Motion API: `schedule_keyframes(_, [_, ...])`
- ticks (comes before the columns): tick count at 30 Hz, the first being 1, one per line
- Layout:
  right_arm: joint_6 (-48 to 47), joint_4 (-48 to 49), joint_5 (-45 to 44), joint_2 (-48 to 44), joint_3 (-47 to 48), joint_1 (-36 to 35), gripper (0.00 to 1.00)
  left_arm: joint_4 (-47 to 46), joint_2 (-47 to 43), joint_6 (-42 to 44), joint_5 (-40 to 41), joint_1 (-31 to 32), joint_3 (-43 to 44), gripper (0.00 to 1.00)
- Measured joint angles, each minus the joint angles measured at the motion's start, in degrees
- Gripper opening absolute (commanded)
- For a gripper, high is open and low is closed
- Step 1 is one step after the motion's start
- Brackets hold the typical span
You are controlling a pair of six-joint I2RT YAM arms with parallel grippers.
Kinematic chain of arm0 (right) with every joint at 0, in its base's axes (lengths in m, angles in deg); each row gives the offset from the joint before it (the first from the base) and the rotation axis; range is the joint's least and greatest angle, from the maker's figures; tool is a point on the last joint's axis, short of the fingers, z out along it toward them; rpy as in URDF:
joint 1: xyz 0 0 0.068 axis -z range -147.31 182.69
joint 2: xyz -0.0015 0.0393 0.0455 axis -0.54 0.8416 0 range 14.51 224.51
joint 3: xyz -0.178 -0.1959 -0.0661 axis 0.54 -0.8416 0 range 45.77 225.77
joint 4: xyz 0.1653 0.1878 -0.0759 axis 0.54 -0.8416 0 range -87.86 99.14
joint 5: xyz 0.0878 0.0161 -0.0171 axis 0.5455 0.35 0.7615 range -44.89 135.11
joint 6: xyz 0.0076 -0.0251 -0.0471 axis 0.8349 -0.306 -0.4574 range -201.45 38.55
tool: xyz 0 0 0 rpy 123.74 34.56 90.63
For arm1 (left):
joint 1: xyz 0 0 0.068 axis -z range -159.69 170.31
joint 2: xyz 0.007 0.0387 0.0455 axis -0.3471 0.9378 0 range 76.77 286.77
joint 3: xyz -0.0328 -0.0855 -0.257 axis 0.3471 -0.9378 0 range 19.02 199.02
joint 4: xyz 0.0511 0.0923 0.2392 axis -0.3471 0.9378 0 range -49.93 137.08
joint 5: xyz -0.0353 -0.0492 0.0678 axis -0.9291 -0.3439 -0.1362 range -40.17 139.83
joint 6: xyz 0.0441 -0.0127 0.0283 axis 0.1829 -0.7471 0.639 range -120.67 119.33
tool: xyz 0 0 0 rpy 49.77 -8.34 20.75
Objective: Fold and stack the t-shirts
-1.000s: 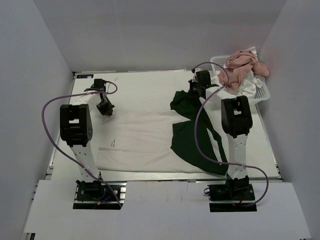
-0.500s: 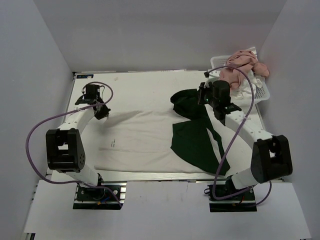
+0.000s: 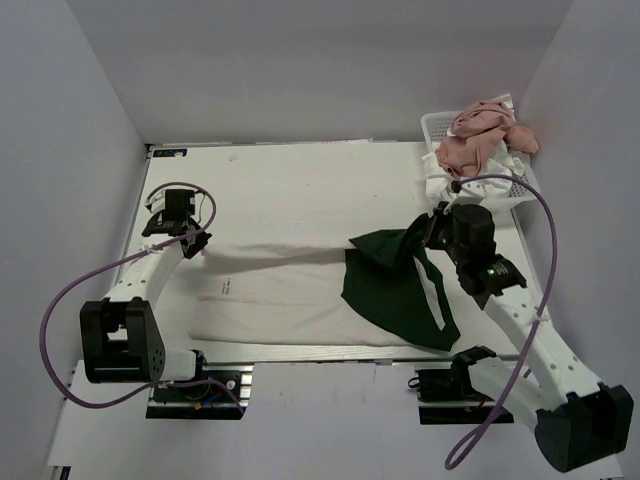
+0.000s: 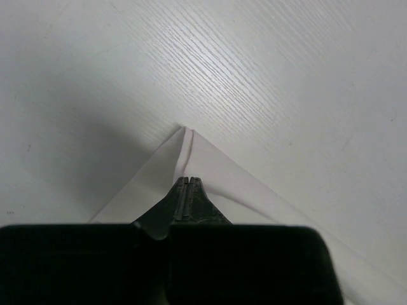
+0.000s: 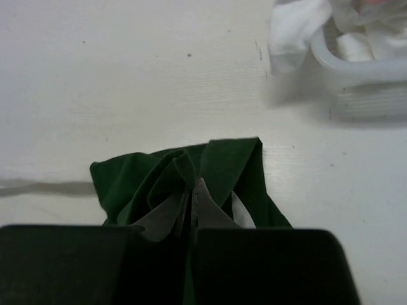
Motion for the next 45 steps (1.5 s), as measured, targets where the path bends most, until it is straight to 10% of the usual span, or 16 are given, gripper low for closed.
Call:
schedule_keyframes(19, [9.86, -26.99, -3.78, -18.18, -3.89, 0.0, 0.0, 5.64, -7.43, -9.31, 6.62, 0.09, -6.73, 0.0])
schedule_keyframes(21, [12.26, -29.55, -4.13, -19.21, -5.49, 0.0, 0.12, 6.84, -7.37, -10.67, 7.04, 0.09, -7.54, 0.32])
schedule_keyframes(23, [16.76, -32.65, -4.17, -20.24, -7.1, 0.0, 0.52, 8.09, -7.34, -11.74, 7.39, 0.11, -7.87, 0.71])
schedule_keyframes(26, [21.14, -35.93, -4.35, -22.93, -9.16, 0.0, 0.59, 10.38, -6.88, -14.32, 8.17, 0.09, -7.89, 0.87])
schedule_keyframes(29, [24.5, -38.23, -4.61, -25.88, -9.57, 0.0, 0.9, 11.45, -6.95, -15.32, 8.13, 0.07, -7.98, 0.95])
schedule_keyframes(36, [23.54, -36.17, -4.07, -25.07, -9.55, 0.02, 0.9, 10.36, -9.81, -13.7, 3.67, 0.04, -7.52, 1.0])
schedule_keyframes(45, [18.27, -14.73, 9.03, -2.29, -11.67, -0.66, 0.9, 1.73, -0.52, -8.7, -7.8, 1.97, -6.36, 1.0])
